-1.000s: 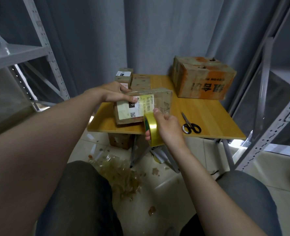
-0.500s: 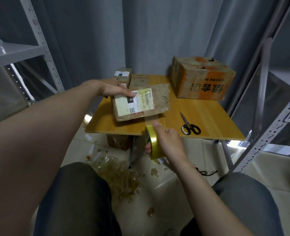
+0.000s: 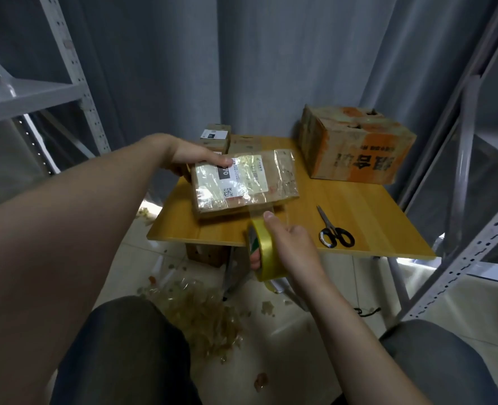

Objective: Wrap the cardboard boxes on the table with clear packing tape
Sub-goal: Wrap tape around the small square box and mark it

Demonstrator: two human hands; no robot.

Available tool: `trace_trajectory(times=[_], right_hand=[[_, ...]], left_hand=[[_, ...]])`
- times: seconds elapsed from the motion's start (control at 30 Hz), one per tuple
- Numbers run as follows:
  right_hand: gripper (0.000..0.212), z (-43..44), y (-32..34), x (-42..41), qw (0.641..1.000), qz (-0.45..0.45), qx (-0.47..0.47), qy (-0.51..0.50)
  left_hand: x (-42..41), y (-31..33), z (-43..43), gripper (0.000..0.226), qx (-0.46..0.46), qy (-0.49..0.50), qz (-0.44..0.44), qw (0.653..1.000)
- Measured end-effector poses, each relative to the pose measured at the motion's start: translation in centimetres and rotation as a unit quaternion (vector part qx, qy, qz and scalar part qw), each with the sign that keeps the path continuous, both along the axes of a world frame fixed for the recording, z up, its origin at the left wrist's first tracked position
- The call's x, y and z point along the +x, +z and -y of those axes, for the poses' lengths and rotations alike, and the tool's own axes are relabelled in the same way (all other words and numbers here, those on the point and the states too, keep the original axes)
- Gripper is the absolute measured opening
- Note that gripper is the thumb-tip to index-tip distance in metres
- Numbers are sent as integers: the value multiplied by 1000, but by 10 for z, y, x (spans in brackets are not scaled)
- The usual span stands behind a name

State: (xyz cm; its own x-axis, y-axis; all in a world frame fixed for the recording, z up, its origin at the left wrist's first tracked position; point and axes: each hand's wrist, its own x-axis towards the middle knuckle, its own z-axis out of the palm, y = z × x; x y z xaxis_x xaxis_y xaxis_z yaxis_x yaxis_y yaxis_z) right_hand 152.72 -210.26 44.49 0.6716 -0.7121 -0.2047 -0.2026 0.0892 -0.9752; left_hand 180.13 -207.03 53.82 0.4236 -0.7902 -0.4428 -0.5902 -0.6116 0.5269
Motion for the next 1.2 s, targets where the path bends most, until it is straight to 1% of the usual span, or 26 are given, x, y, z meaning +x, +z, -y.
trace_trajectory(times=[0.03, 0.17, 0.23, 0.3, 0.4, 0.47, 0.53, 0.57, 0.6, 0.63, 0.67, 0.73, 0.77, 0.8, 0.87, 0.93, 0.97, 1.0, 1.07, 1.13, 1.2], right_hand=[[51, 3, 2, 4, 1000, -1, -5, -1], [48, 18, 8, 25, 1000, -10, -14, 16], [47, 24, 11, 35, 999, -14, -16, 28], [45, 29, 12, 45, 999, -15, -17, 30], [45, 38, 15, 62, 999, -16, -16, 29], [43, 42, 18, 71, 999, -18, -17, 32], [39, 45, 21, 76, 999, -28, -24, 35], [38, 46, 21, 78, 999, -31, -24, 38], [39, 47, 22, 79, 998, -32, -24, 38], [40, 48, 22, 80, 998, -36, -28, 38], [39, 48, 23, 80, 998, -39, -32, 37], [38, 47, 25, 80, 998, -39, -33, 31], [37, 46, 27, 79, 998, -39, -41, 26], [37, 44, 29, 77, 997, -40, -57, 20], [35, 39, 27, 73, 994, -31, -100, 0], [49, 32, 13, 65, 992, -14, -125, -31], [57, 30, 2, 61, 992, -1, -120, -42], [60, 28, -6, 56, 993, 21, -108, -49], [50, 24, -19, 47, 994, 61, -83, -41], [35, 21, -25, 41, 991, 108, -73, -15], [25, 15, -23, 37, 980, 188, -70, 5]], left_hand=[[4, -3, 1, 108, 1, 12, -5, 1000], [34, -21, 9, 117, 3, 72, -39, 997], [42, -26, 14, 111, -6, 98, -31, 995], [39, -26, 16, 95, -32, 112, 21, 993], [39, -31, 21, 72, -128, 138, 84, 979], [38, -36, 23, 64, -178, 133, 151, 963], [30, -35, 24, 51, -209, 95, 231, 945], [28, -32, 24, 47, -218, 64, 255, 940], [21, -27, 22, 47, -223, 24, 260, 939], [16, -23, 21, 56, -208, -9, 249, 946], [10, -19, 18, 73, -173, -36, 234, 956], [0, -17, 11, 103, -68, -67, 235, 967], [-1, -22, 8, 112, -39, -73, 247, 965], [-1, -29, 5, 115, -44, -70, 258, 963], [-1, -42, -2, 106, -125, -38, 257, 958], [-3, -50, -9, 93, -207, -2, 227, 952], [-4, -52, -13, 84, -229, 7, 213, 950], [-5, -53, -16, 73, -242, 9, 205, 948], [-9, -51, -22, 57, -245, 6, 195, 950], [-10, -49, -27, 52, -244, 12, 196, 950], [-11, -44, -31, 48, -259, 29, 167, 951]])
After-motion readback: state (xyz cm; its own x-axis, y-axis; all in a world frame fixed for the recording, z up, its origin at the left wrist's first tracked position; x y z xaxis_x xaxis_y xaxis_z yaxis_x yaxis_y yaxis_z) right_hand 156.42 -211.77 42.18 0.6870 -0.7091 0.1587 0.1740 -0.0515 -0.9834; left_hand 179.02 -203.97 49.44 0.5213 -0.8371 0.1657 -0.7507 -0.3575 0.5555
